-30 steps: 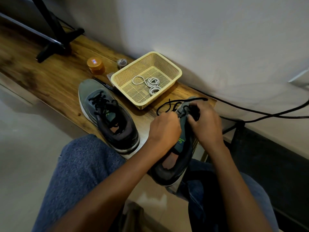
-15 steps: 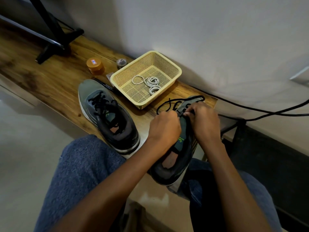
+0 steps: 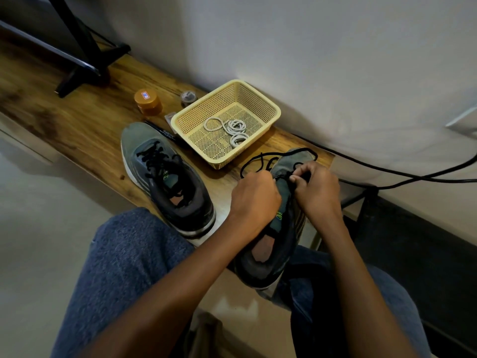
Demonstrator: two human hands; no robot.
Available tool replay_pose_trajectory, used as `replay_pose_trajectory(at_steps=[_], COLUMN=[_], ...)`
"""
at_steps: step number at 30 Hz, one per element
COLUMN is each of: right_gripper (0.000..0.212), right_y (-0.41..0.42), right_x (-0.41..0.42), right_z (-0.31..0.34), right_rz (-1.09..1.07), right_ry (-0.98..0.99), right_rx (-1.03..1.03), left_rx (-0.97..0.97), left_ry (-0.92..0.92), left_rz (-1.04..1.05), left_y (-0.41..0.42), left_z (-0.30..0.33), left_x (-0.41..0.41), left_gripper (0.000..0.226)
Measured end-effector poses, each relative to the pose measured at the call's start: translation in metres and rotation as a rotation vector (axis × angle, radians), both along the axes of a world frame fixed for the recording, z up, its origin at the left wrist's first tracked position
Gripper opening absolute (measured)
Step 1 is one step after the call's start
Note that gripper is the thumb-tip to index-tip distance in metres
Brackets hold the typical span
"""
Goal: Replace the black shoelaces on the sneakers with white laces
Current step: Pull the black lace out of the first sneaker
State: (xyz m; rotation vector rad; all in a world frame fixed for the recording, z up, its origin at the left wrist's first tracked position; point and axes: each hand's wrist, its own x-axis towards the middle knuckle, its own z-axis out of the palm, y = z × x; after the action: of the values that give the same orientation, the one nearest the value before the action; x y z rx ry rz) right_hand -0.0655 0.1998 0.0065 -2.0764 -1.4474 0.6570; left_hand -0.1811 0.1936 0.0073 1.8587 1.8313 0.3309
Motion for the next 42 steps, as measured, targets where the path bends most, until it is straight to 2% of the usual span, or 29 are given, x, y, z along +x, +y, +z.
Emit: replay_pose_trajectory(at_steps=[3,4,6,8,10,11,14,16,18,21,23,25,28,30,32,34,37,39,41,42], right_gripper=[0.016,0.014,0.010,0.013,0.015,0.015,0.013,0.010,0.012,0.010,0.010,0.012,0.014,0.013,0.017,0.014,0.011,0.016,0.026,0.031], right_y=[0.001,0.000,-0.003,-0.009,-0.014,-0.016,-0.024,-0.027,-0.031,-0.035,-0.034,-0.028,-0.017,-0.013,-0.012,-0.011,-0.003,0.002,0.004,0.004], right_x=[0.011,0.015,0.021,0.023,0.025,0.025,0.026,0.028,0.033,0.038,0.038,0.038,0.040,0.042,0.039,0.030,0.015,0.004,-0.006,-0.009], right_z=[0.004,0.007,0.011,0.015,0.020,0.024,0.040,0.055,0.067,0.078,0.080,0.077,0.064,0.049,0.036,0.028,0.022,0.018,0.017,0.019], right_rz=[-0.195,-0.220,-0.196,-0.121,-0.009,0.058,0.281,0.369,0.407,0.435,0.389,0.232,-0.183,-0.421,-0.500,-0.453,-0.274,-0.147,-0.071,-0.053], right_ry=[0.367,0.409,0.324,0.249,0.282,0.330,0.491,0.578,0.761,1.011,1.111,1.151,1.063,0.867,0.653,0.522,0.395,0.354,0.456,0.575], right_rx=[0.072,0.097,0.130,0.160,0.136,0.105,-0.010,-0.057,-0.043,0.045,0.151,0.292,0.499,0.554,0.548,0.522,0.481,0.447,0.386,0.340], left_rx=[-0.014,-0.015,-0.020,-0.029,-0.029,-0.023,-0.003,0.033,0.061,0.021,-0.020,-0.066,-0.020,0.109,0.249,0.228,-0.051,-0.151,-0.178,-0.179], left_ry=[-0.009,-0.009,-0.001,0.001,-0.004,-0.009,-0.107,-0.189,-0.175,-0.114,-0.138,-0.217,-0.277,-0.371,-0.479,-0.698,-1.098,-1.232,-1.298,-1.326], left_rz=[0.026,0.022,0.005,-0.008,-0.010,-0.016,-0.078,-0.143,-0.220,-0.250,-0.208,-0.112,0.022,0.101,0.141,0.164,0.195,0.201,0.211,0.231], left_y=[0.003,0.003,0.001,-0.001,-0.001,0.000,0.004,0.008,0.015,0.021,0.022,0.025,0.029,0.033,0.035,0.035,0.030,0.029,0.030,0.031], left_z=[-0.002,-0.002,-0.002,-0.002,0.001,0.003,0.010,0.012,0.009,0.004,0.001,0.000,-0.003,-0.002,0.005,0.014,0.026,0.030,0.032,0.033], left_x=[-0.005,-0.006,-0.004,-0.002,-0.001,-0.002,-0.005,-0.008,-0.010,-0.009,-0.009,-0.010,-0.014,-0.018,-0.018,-0.014,-0.005,-0.002,-0.002,-0.003], left_gripper=[0.022,0.024,0.029,0.030,0.034,0.041,0.082,0.095,0.083,0.049,0.037,0.028,0.020,0.016,0.016,0.016,0.013,0.012,0.014,0.017])
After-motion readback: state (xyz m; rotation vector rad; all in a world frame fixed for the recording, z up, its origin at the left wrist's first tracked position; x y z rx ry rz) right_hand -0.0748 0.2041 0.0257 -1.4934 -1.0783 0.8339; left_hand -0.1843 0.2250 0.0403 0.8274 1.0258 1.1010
